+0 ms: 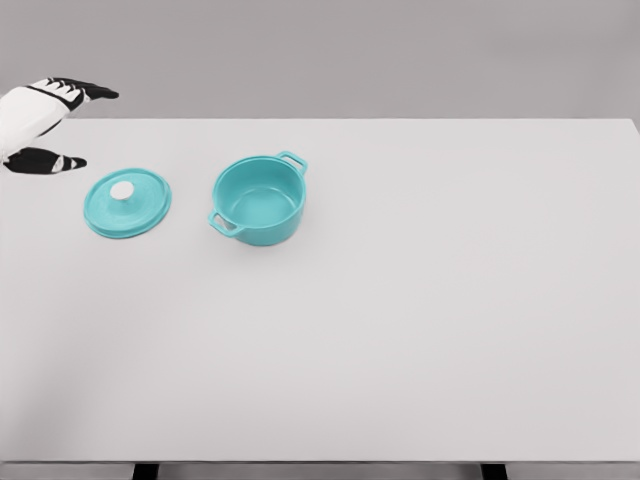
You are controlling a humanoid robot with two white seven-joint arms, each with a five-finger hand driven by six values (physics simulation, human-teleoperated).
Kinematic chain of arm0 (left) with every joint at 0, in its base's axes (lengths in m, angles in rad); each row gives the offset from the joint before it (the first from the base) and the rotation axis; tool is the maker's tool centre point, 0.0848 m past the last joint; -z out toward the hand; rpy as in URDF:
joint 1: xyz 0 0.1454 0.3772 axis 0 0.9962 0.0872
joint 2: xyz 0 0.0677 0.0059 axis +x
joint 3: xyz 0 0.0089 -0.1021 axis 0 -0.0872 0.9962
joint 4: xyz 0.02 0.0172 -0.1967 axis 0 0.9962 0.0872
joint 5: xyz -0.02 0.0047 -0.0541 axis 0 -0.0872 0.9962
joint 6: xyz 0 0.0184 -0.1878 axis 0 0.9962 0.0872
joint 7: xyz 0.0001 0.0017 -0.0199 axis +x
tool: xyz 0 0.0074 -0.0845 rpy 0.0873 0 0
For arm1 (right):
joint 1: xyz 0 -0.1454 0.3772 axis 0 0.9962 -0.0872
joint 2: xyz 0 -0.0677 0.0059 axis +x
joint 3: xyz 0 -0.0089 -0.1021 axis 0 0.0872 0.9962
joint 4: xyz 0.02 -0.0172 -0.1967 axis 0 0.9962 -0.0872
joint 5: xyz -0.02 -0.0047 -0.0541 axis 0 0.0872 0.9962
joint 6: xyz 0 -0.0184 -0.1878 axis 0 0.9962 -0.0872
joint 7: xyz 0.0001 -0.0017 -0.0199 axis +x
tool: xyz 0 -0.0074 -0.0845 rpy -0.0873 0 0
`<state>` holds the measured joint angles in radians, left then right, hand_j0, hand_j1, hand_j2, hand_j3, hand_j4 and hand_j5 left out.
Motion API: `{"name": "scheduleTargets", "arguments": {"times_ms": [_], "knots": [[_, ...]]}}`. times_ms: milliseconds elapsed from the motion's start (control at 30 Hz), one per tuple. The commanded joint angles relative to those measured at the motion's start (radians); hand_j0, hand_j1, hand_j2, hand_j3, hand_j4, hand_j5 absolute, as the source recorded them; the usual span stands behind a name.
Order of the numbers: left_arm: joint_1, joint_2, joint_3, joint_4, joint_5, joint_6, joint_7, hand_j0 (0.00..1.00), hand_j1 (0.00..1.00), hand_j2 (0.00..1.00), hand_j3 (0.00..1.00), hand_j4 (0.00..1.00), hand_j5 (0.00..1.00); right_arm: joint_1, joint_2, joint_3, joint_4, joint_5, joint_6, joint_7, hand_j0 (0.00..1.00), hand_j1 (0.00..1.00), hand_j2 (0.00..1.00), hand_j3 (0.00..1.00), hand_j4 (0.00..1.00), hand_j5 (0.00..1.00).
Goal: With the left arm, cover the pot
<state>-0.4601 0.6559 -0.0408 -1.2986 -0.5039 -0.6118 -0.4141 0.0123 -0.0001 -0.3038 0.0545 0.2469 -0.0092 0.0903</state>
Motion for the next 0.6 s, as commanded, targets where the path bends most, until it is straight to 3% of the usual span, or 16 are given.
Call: {"name": "scheduleTargets", "arguments": {"times_ms": [0, 567], "knots": [[-0.005, -0.002, -0.077, 0.085, 0.007, 0.001, 0.001, 0.85, 0.85, 0.85, 0.85, 0.85, 0.85, 0.000, 0.000, 0.000, 0.001, 0.000, 0.000, 0.000, 1.00, 1.00, 1.00, 1.00, 1.00, 1.00], [-0.003, -0.007, -0.157, 0.177, 0.028, 0.001, 0.006, 0.85, 0.85, 0.85, 0.85, 0.85, 0.85, 0.000, 0.000, 0.000, 0.001, 0.000, 0.000, 0.000, 1.00, 1.00, 1.00, 1.00, 1.00, 1.00]]}}
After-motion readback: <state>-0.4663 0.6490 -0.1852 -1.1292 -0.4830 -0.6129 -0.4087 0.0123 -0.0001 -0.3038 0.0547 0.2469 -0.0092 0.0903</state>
